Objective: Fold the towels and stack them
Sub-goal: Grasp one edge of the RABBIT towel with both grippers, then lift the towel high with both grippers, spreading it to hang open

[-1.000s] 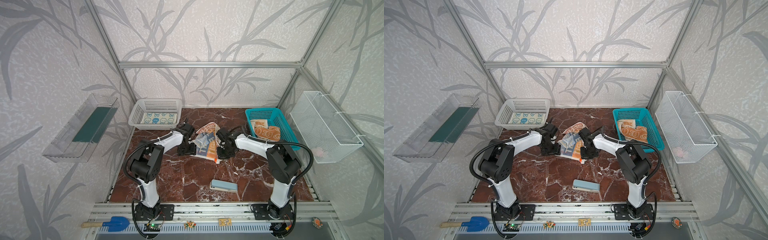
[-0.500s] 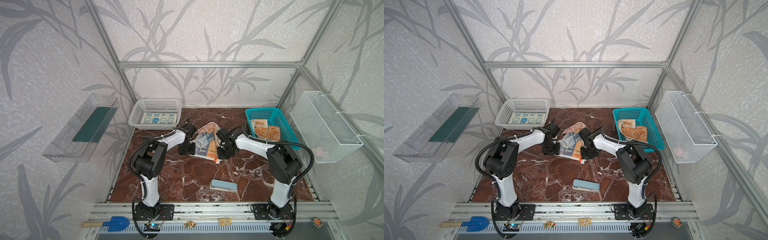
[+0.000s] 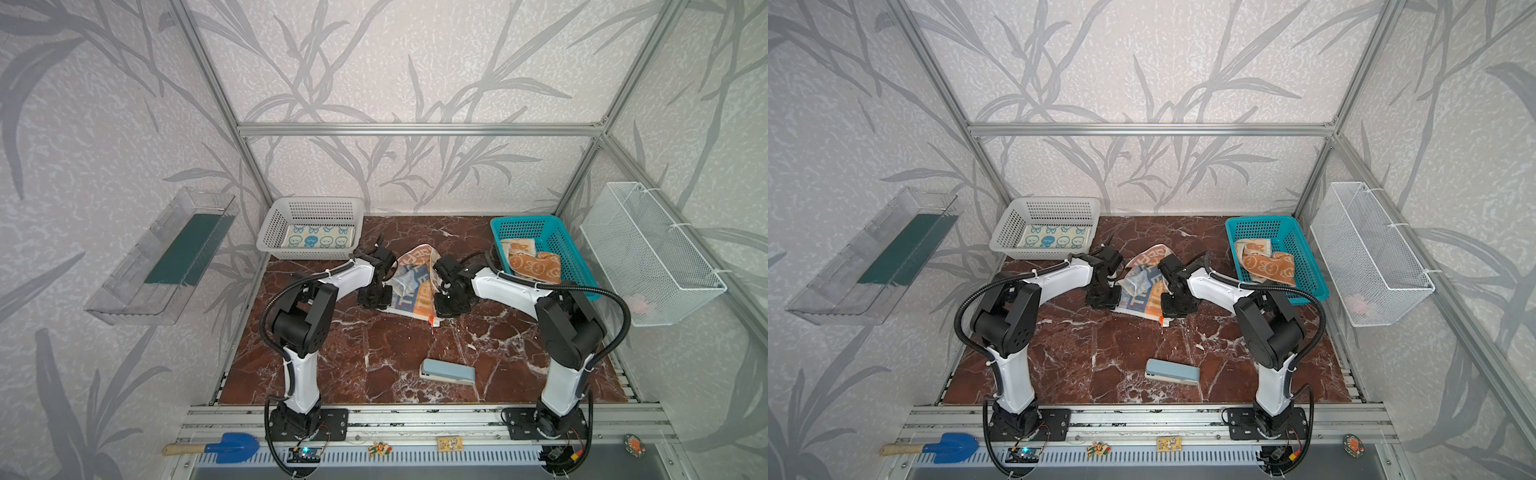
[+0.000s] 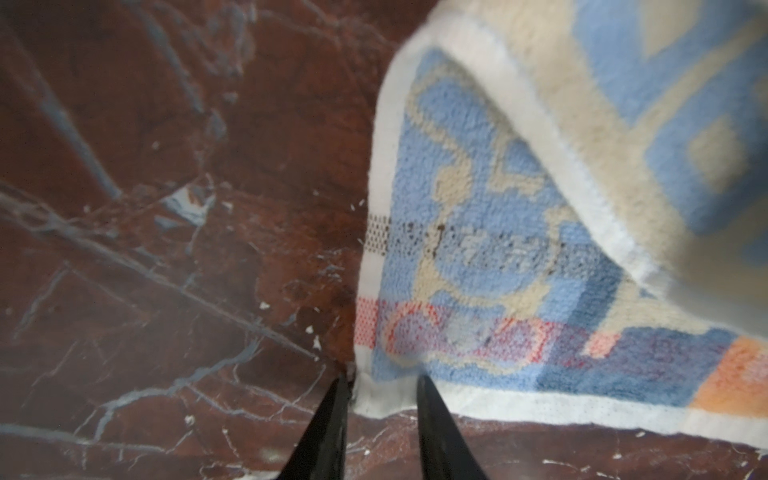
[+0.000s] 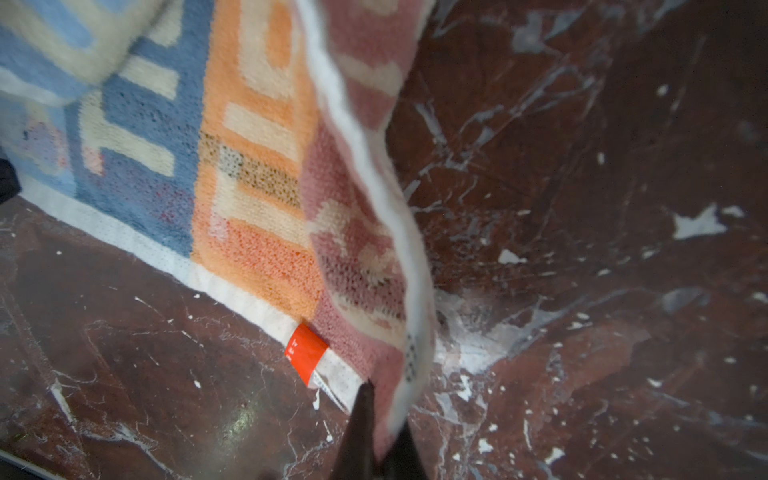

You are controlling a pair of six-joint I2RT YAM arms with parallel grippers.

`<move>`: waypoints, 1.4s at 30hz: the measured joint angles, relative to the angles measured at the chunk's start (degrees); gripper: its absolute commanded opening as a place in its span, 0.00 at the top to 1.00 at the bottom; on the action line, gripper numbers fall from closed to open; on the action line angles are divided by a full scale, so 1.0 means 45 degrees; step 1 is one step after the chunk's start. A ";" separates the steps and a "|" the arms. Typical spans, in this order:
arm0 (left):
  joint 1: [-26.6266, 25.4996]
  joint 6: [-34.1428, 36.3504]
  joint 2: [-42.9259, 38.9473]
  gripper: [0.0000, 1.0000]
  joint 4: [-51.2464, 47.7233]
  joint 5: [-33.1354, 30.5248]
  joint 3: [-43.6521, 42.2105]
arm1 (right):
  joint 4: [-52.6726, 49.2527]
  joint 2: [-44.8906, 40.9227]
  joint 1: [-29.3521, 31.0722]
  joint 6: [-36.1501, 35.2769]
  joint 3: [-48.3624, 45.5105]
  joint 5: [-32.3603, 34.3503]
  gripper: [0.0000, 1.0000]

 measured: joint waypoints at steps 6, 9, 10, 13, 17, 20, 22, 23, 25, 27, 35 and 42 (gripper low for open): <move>-0.0083 -0.0005 0.0311 0.88 0.0053 0.0175 0.0418 | 0.0024 -0.0155 0.0000 -0.0044 -0.0049 -0.0034 1.00; -0.0141 -0.0010 0.0398 0.97 0.0112 0.0287 0.0549 | 0.0034 -0.0233 -0.0005 -0.0087 -0.0053 -0.0034 1.00; -0.0151 0.0000 0.0413 0.99 0.0117 0.0296 0.0578 | 0.0029 -0.0257 -0.0005 -0.0117 -0.0053 -0.0034 1.00; -0.0155 -0.0005 0.0418 1.00 0.0097 0.0330 0.0651 | -0.0019 -0.0389 -0.0015 -0.0223 -0.0049 -0.0034 1.00; -0.0160 0.0015 0.0408 1.00 -0.0087 0.0364 0.1078 | -0.0554 -0.0821 -0.0233 -0.0466 0.0325 -0.0049 1.00; 0.0010 0.0010 0.0160 1.00 -0.0491 0.0631 0.2152 | -0.1112 -0.1297 -0.0665 -0.0661 0.1239 -0.0092 1.00; 0.0219 -0.0019 -0.0185 1.00 -0.0699 0.1001 0.3283 | -0.1433 -0.1744 -0.1020 -0.0797 0.2059 -0.0185 1.00; 0.0374 -0.0044 -0.0355 1.00 -0.0811 0.1171 0.3939 | -0.1535 -0.2001 -0.1200 -0.0855 0.2531 -0.0257 1.00; 0.0758 -0.0058 -0.0714 1.00 -0.0913 0.1462 0.5367 | -0.1710 -0.2414 -0.1491 -0.0962 0.3424 -0.0350 1.00; 0.1112 -0.0112 -0.1054 1.00 -0.1005 0.1603 0.6941 | -0.1841 -0.2715 -0.1826 -0.1044 0.4405 -0.0471 1.00; 0.1982 -0.0534 -0.0714 1.00 -0.2030 0.2370 1.2862 | -0.2934 -0.2166 -0.2730 -0.1443 0.9384 -0.1166 1.00; 0.2404 -0.0967 -0.0588 1.00 -0.2181 0.2429 1.4265 | -0.5037 -0.0121 -0.2788 -0.2147 1.5154 -0.1428 1.00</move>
